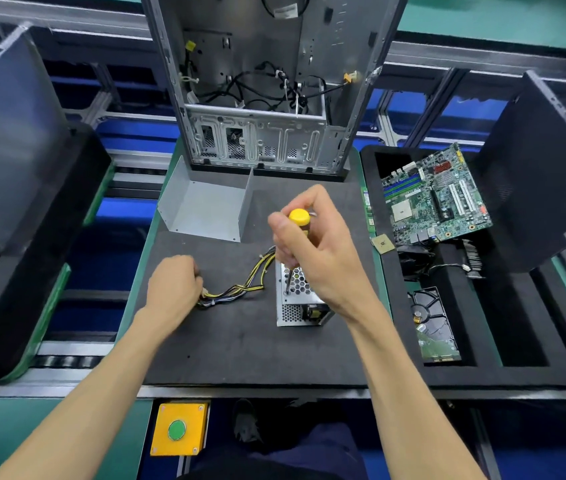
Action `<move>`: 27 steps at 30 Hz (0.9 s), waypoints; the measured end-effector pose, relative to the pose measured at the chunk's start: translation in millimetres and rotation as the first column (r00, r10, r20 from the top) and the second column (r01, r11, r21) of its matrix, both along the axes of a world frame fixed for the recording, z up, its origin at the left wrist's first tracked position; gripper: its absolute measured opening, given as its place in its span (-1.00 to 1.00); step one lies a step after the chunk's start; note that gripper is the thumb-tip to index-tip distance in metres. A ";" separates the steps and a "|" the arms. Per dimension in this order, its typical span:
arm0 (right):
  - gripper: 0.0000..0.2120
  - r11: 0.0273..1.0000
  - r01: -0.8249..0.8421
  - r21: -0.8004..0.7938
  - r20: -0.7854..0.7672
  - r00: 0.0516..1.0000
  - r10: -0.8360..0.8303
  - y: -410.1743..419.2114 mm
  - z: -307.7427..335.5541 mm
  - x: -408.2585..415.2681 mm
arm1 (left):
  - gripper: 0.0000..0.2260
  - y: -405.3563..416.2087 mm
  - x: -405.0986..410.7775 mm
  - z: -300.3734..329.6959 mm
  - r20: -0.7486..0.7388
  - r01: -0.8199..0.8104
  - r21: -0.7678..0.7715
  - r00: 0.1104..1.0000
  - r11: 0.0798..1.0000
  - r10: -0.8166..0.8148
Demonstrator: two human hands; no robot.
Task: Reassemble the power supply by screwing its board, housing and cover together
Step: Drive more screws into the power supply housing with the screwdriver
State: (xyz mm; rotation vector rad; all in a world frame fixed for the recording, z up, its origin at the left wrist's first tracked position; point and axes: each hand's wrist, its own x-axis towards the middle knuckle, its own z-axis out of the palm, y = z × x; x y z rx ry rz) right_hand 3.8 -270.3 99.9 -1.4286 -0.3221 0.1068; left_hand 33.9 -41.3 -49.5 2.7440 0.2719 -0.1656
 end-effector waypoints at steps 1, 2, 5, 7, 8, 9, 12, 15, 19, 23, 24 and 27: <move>-0.92 1.000 -0.025 -0.010 -0.014 1.000 0.025 0.5 0.2 0.2 | -0.96 0.0 0.9 0.2 -0.006 0.006 0.009 1.000 1.000 -0.006; -0.80 0.998 -0.053 -0.015 -0.040 0.998 0.053 0.4 0.2 0.6 | -0.96 -0.2 1.7 1.0 -0.022 0.016 0.024 1.000 1.000 -0.016; -0.71 0.997 -0.072 0.003 -0.071 0.995 0.072 -1.5 -0.8 -2.3 | -0.95 -1.9 1.7 4.1 -0.077 0.061 0.081 0.995 0.995 -0.055; -0.82 0.998 -0.054 0.014 -0.029 0.998 0.055 -2.2 -0.8 -6.5 | -0.95 -2.8 2.3 4.1 -0.089 0.094 0.104 0.992 0.990 -0.085; -0.85 0.998 -0.054 0.029 -0.008 0.998 0.055 -2.3 -0.9 -7.9 | -0.94 -3.1 2.9 4.6 -0.097 0.104 0.112 0.991 0.988 -0.093; -0.87 0.998 -0.053 0.043 0.008 0.999 0.053 -2.5 -2.0 -8.6 | -0.94 -3.1 3.3 4.8 -0.106 0.110 0.117 0.990 0.987 -0.097; -0.80 0.997 -0.015 0.078 0.024 1.000 0.013 -3.0 0.7 -8.1 | -0.91 -1.5 3.1 2.2 -0.078 0.109 0.100 0.992 0.989 -0.101; -0.67 0.995 0.022 0.100 0.049 0.998 -0.027 -4.2 1.0 -6.1 | -0.91 -1.4 -1.1 1.7 0.049 0.056 0.015 0.997 0.998 -0.057; -0.75 0.997 0.057 0.059 0.028 0.998 -0.059 -5.8 -3.3 -5.6 | -0.89 -12.1 -0.6 14.3 0.121 -0.035 -0.260 0.990 0.965 0.068; -0.64 0.996 -0.077 0.033 -0.026 0.997 0.078 -6.6 -2.2 -1.0 | -0.90 -29.5 0.7 32.7 0.083 0.001 -0.473 0.996 0.881 0.043; -0.62 0.995 -0.098 0.017 -0.035 0.995 0.098 -6.5 -1.8 0.6 | -0.89 -33.3 -0.3 37.8 0.075 0.020 -0.507 0.997 0.861 0.021; -0.70 0.997 -0.071 -0.013 -0.049 0.996 0.070 -5.5 -3.5 0.9 | -0.89 -43.6 -4.7 53.1 0.073 0.053 -0.644 0.997 0.763 -0.008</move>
